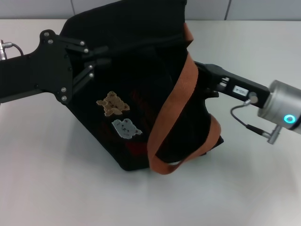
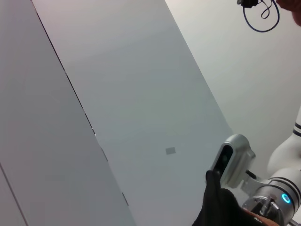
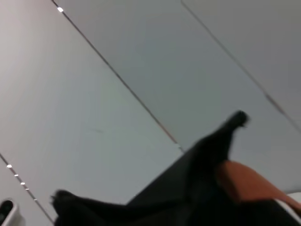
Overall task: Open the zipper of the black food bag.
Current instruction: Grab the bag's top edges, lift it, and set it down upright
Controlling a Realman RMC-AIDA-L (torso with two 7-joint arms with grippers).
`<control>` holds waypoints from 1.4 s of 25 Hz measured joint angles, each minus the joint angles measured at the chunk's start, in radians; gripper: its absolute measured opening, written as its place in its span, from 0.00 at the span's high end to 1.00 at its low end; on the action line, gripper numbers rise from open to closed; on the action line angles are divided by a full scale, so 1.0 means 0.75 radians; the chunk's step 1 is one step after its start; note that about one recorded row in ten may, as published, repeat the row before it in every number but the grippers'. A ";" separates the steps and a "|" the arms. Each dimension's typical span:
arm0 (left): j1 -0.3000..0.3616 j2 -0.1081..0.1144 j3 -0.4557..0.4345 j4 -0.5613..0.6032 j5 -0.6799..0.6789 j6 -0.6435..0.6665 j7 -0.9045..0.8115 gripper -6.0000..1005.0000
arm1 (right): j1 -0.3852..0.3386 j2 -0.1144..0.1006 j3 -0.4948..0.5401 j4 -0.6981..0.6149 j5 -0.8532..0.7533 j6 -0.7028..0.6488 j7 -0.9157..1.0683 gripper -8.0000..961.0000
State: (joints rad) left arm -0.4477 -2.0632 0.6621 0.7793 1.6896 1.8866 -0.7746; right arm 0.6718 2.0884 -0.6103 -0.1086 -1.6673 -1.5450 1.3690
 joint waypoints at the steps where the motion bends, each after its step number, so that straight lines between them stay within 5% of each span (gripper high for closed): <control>1: 0.000 0.000 0.000 0.000 0.000 0.000 0.000 0.92 | -0.014 -0.001 0.000 -0.011 0.000 -0.003 -0.010 0.91; 7: 0.005 0.000 -0.004 0.000 0.000 0.001 0.000 0.92 | -0.095 -0.003 0.024 -0.024 0.008 -0.047 -0.136 0.74; 18: 0.011 -0.002 -0.005 -0.017 -0.001 0.006 0.000 0.92 | -0.148 -0.001 0.084 -0.025 0.012 -0.160 -0.401 0.70; 24: 0.016 -0.002 -0.002 -0.019 -0.002 0.008 0.001 0.92 | -0.162 -0.001 0.092 -0.019 0.012 -0.190 -0.613 0.53; 35: 0.021 0.000 -0.010 -0.051 -0.002 0.002 -0.008 0.92 | -0.159 -0.002 0.037 -0.049 -0.003 -0.211 -0.768 0.53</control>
State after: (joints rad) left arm -0.4322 -2.0631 0.6549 0.7409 1.6882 1.8878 -0.7804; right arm 0.5528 2.0866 -0.5829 -0.1451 -1.6692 -1.7029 0.7933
